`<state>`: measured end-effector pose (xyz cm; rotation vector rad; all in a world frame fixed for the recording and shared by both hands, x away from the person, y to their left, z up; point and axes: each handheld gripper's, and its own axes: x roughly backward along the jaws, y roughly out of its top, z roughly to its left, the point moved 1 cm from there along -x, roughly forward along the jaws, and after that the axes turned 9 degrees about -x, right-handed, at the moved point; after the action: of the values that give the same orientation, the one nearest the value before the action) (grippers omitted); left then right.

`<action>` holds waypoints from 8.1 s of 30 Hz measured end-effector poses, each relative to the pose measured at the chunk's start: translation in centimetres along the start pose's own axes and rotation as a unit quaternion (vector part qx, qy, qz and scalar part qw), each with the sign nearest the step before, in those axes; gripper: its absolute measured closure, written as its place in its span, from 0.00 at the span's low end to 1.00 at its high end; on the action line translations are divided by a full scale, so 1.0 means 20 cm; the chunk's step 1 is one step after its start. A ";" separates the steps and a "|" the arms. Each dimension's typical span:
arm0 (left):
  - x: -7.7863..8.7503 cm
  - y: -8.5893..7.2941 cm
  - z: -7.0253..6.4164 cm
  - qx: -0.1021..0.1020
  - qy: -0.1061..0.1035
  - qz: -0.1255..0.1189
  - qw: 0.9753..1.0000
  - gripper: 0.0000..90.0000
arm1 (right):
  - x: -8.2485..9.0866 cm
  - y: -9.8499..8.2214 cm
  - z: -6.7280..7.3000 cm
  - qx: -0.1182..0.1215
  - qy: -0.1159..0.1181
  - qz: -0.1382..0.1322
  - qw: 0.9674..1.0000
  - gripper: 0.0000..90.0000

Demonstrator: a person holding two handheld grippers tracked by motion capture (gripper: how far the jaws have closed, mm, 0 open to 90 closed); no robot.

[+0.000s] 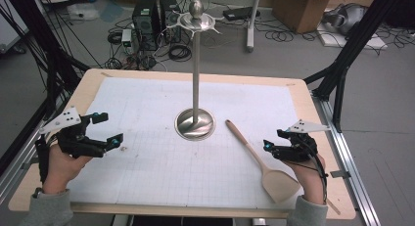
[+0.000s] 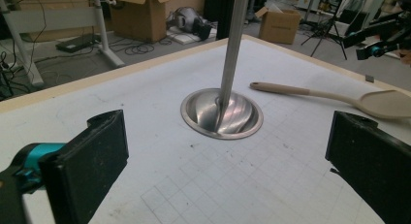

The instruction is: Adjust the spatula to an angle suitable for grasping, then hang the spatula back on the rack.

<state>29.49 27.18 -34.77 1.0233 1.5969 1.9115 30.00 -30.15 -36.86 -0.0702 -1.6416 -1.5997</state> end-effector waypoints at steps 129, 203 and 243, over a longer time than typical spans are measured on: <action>-0.04 -0.01 0.03 0.006 -0.005 0.006 1.000 0.02 | -0.35 -0.18 0.06 -0.016 -0.014 0.175 0.984 0.64; -0.05 -0.01 0.04 0.007 0.001 0.009 1.000 0.02 | -0.16 -0.12 0.07 0.014 0.018 0.101 0.995 0.87; 0.11 -0.03 0.05 0.022 0.024 -0.007 0.999 0.02 | -0.03 0.08 0.14 0.063 0.066 0.010 0.996 0.87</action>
<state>28.83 29.63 -34.72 0.9894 1.6744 1.9130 29.83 -27.12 -35.53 0.0810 -1.6292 -1.4515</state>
